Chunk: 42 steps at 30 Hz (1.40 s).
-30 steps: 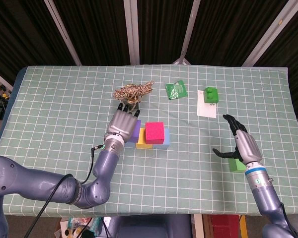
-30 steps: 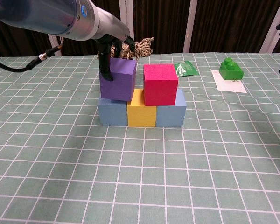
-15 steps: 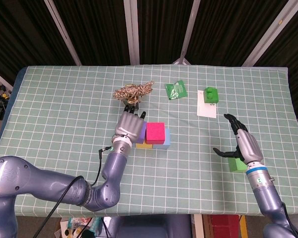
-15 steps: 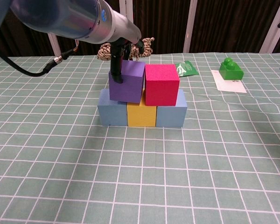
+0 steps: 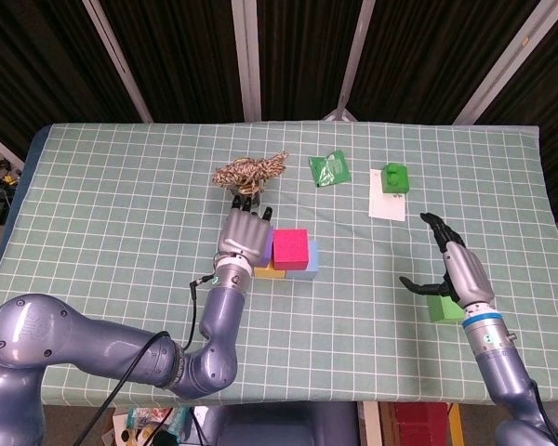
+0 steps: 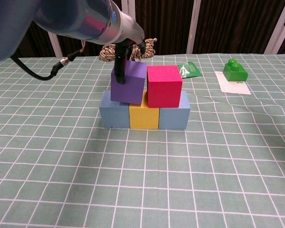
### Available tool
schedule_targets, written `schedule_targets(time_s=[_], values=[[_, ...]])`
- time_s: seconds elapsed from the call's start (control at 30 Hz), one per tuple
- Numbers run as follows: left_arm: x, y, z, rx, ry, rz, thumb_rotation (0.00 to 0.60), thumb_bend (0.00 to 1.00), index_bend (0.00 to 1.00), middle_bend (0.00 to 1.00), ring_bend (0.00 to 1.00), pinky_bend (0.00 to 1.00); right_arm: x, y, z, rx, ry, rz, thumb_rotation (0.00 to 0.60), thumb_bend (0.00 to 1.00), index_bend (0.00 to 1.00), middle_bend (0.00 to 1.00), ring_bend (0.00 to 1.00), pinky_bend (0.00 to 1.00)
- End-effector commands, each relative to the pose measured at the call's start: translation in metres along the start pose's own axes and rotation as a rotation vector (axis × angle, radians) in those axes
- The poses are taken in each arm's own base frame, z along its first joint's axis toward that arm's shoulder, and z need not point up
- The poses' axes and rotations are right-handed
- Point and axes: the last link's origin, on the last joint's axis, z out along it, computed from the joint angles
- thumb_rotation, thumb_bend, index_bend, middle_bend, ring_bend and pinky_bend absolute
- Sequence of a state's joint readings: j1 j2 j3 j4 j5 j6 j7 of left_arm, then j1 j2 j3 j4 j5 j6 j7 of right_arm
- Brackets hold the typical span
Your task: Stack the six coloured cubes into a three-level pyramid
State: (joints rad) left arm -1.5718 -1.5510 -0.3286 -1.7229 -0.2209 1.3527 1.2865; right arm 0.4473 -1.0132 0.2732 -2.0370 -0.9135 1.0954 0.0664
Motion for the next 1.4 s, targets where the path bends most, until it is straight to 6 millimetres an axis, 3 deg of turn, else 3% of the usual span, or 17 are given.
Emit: schedule_targets(time_s=[0.03, 1.4], values=[[-0.0007, 0.0007, 0.0005, 0.001, -0.001, -0.004, 0.600, 0.41, 0.00, 0.33, 0.00, 0.00, 0.0002, -0.0002, -0.0001, 0.001, 0.000, 0.000, 0.600, 0.22, 0.00, 0.00, 0.00, 0.00], [-0.0033, 0.0038, -0.0029, 0.007, 0.009, -0.009, 0.600, 0.41, 0.00, 0.33, 0.00, 0.00, -0.0029, 0.0000, -0.0011, 0.003, -0.010, -0.004, 0.600, 0.22, 0.00, 0.00, 0.00, 0.00]])
